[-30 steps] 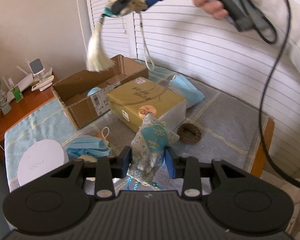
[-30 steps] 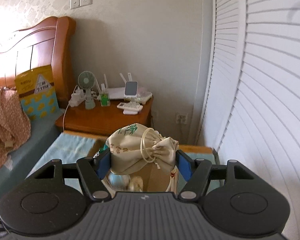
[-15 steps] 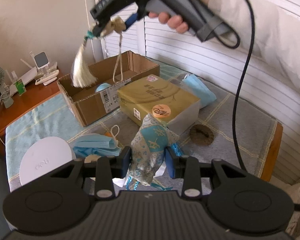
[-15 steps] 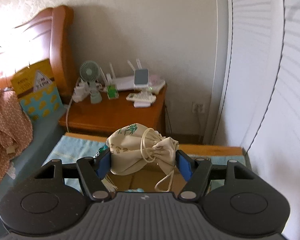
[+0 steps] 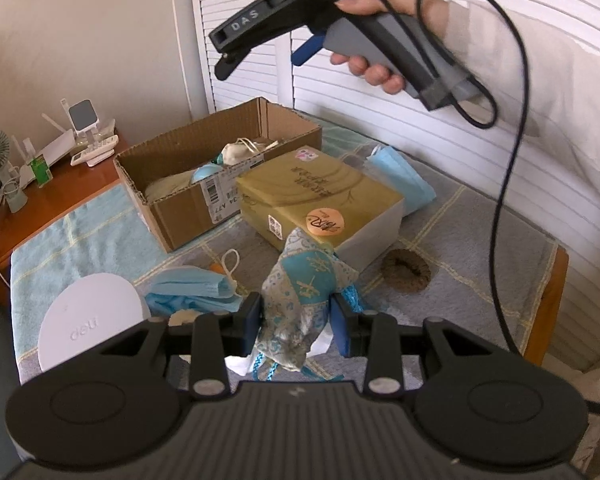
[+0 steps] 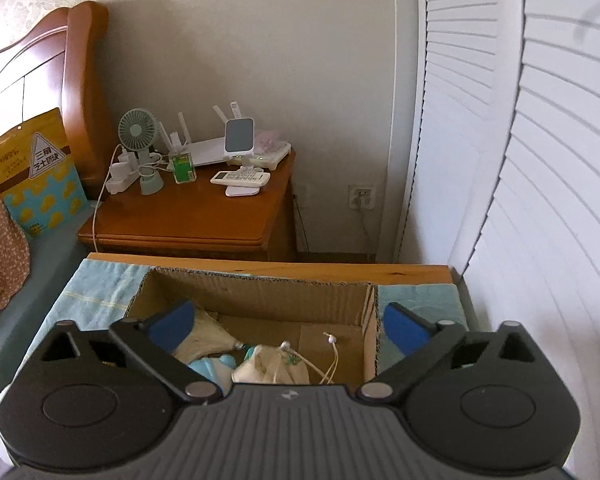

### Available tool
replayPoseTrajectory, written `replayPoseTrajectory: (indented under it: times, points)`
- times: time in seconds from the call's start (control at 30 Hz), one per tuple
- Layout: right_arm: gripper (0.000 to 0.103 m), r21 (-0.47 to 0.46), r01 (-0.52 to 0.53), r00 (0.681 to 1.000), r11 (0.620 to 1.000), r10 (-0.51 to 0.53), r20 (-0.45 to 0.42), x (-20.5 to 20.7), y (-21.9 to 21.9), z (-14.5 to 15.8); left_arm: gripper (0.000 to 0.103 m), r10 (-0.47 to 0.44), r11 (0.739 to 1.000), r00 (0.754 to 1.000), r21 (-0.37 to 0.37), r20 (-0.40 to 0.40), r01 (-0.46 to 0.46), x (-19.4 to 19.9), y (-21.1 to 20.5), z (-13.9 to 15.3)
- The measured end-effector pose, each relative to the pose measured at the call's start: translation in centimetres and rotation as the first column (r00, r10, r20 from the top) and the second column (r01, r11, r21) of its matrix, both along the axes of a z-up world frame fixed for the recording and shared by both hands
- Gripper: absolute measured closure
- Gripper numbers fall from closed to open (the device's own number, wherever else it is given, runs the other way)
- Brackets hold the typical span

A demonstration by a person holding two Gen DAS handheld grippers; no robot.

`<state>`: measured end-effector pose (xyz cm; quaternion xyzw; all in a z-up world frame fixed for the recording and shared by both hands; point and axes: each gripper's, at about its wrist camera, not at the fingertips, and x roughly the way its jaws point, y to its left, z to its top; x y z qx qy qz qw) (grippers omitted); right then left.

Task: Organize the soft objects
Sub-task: 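Carry the blue patterned pouch into the box and open the left tool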

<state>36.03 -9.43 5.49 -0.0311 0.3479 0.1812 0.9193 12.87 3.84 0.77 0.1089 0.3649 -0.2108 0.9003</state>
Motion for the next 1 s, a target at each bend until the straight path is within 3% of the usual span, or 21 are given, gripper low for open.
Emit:
replayPoseTrajectory:
  times: [0.4,0.63,1.0]
  points:
    - [0.000,-0.051,-0.005,1.000,0.999,0.004,-0.007,-6.7,-1.7,-0.6,0.068,0.029,1.000,1.000,0.006,-0.001,-0.029,0.5,-0.1,1.6]
    - [0.000,-0.011,0.009,1.000,1.000,-0.009,-0.012,-11.5,-4.0,-1.7,0.068,0.038,0.999,0.998,0.024,0.040,-0.039,1.8,-0.4,3.8]
    - [0.000,0.023,0.051,0.996,0.998,-0.049,-0.073,-15.8,-6.0,-4.2,0.068,0.039,0.997,0.995,0.056,0.090,-0.044,8.7,-1.0,7.3]
